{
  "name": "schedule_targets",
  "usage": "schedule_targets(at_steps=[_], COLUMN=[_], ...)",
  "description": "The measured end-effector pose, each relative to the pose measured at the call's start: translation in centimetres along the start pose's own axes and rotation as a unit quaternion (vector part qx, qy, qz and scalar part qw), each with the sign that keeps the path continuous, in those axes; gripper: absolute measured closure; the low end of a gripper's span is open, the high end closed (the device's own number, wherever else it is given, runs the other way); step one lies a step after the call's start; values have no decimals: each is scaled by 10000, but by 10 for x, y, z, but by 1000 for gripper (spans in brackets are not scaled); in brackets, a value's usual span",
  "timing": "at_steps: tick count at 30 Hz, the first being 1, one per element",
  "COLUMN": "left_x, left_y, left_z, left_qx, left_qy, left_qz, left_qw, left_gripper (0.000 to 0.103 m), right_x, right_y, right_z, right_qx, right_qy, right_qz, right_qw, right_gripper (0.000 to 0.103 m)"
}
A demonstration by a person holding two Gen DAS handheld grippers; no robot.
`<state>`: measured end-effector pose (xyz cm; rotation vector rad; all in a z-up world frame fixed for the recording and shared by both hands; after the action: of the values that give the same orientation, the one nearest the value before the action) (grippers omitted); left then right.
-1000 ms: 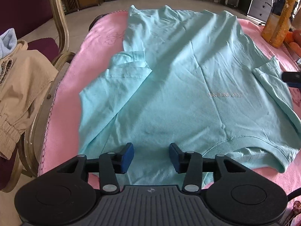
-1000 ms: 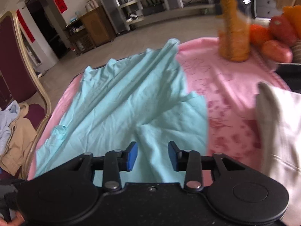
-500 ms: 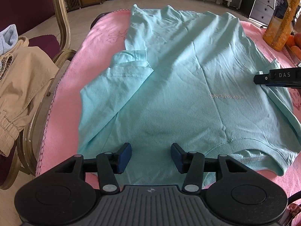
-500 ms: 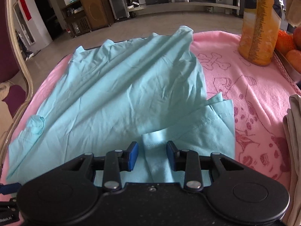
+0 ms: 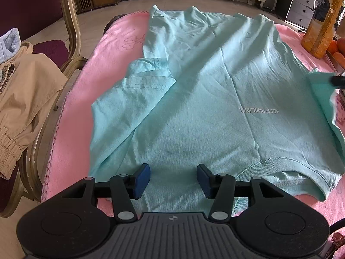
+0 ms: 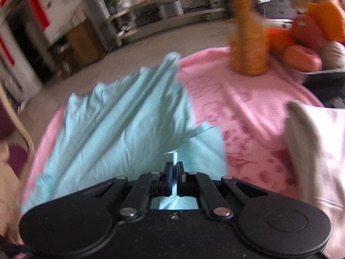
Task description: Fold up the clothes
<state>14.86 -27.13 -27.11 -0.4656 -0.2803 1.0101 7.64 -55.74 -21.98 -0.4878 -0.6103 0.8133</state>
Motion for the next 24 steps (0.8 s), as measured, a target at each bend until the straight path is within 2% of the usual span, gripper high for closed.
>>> schedule_targets(at_steps=[3,7,9,13,16,18,19,21,24], left_x=[-3,-20,-28,-37,-31,-24,-21,-14,-9], left_y=[1,0,1,4,3,1,1,1,3], left_z=[4,19,21,18,18,23,25,29,26], left_qx=[-76,-350,-395,-354,-407,-483,-494,-515,-433], left_qy=[45,376,475,558,395,340,328,304,208], left_qz=[-55,-227,-297,-358,-297,-187,-125,0,64], left_qw=[9999,9984,9976,9972,9979,9981,9982,9982,9988], left_gripper=[59,59,59,59,59,59,59,59,59], right_x=[-27,-81,-109,-142,-137,-130,-125,-108,-70], right_y=[-10,-9,2,25,23,20,18,16,32], right_z=[43,81,84,57,58,69,76,83,76], right_qx=[-319,-615,-506,33,-43,-169,-252,-329,116], right_qy=[213,735,1014,1178,1111,1006,927,648,58], right_qz=[-331,-698,-913,-1407,-1264,-1270,-1259,-1084,-509], right_qw=[9987,9929,9894,9830,9857,9866,9874,9914,9986], right_gripper=[100,100,100,100,96,75,71,71,71])
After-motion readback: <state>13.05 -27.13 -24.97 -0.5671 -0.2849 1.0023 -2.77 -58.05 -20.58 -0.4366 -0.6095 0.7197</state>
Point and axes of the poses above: each gripper's, at about its wrist camera, not at the fingertips, and z roughly against the way its jaws point, x to its left, y to its underside, the point moved 10 cm from there along -z, roughly the way its jaws point, and after that the axes turned 1 degree about z, right-handed, at the moved point
